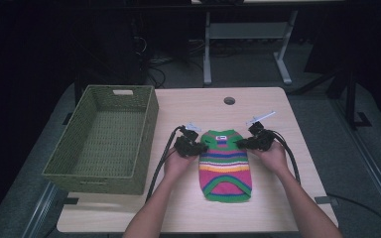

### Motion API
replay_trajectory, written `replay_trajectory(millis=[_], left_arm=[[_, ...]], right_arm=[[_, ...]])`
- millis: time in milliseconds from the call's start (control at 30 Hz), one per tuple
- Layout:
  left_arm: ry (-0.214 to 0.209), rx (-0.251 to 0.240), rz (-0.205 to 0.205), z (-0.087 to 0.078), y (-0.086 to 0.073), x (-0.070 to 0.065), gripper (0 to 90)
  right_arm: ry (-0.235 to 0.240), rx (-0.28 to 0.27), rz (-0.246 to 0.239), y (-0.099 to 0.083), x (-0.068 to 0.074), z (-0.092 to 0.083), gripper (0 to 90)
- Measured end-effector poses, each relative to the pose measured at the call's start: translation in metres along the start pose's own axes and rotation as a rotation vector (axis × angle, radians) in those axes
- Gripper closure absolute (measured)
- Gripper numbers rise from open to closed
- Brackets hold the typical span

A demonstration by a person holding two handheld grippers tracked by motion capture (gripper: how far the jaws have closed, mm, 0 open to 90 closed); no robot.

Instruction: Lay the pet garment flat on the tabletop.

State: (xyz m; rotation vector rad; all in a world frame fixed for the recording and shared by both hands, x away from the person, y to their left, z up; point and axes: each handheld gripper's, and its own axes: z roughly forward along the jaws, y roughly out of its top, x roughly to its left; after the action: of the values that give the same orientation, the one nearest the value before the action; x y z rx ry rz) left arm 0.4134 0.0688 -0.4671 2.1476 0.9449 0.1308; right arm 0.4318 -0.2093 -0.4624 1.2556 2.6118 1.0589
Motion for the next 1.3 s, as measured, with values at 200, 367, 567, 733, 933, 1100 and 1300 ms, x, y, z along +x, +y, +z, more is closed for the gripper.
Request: replay_trajectory(millis=[200,367,567,733,933,1100,1300], left_arm=[[0.01,-0.013,-0.005,0.004,0.001,0.003,81.6],[0.028,-0.016,0.004,0.005,0.002,0.003,84.5],[0.025,-0.023,-0.015,0.006,0.003,0.006,84.8],[0.036,-0.016,-0.016,0.007,0.005,0.006,84.7],[0.034,-0.021,-0.01,0.005,0.006,0.005,77.6],[0.042,-0.038,0.007,-0.003,0.004,0.002,73.2],[-0.003,-0.094,-0.015,-0.018,0.003,0.0,69.2]], right_arm=[[0.003,-0.031,0.039,-0.001,-0.007,0.002,84.6],[-0.005,-0.045,0.047,0.0,-0.009,0.003,85.4],[-0.002,-0.052,0.064,-0.001,-0.01,0.003,85.2],[0.006,-0.054,0.077,-0.001,-0.011,0.003,84.4],[0.025,-0.058,0.082,-0.002,-0.012,0.001,78.1],[0.052,-0.086,0.068,-0.002,-0.009,-0.01,70.6],[0.107,-0.113,0.081,-0.004,-0.012,-0.02,63.4]])
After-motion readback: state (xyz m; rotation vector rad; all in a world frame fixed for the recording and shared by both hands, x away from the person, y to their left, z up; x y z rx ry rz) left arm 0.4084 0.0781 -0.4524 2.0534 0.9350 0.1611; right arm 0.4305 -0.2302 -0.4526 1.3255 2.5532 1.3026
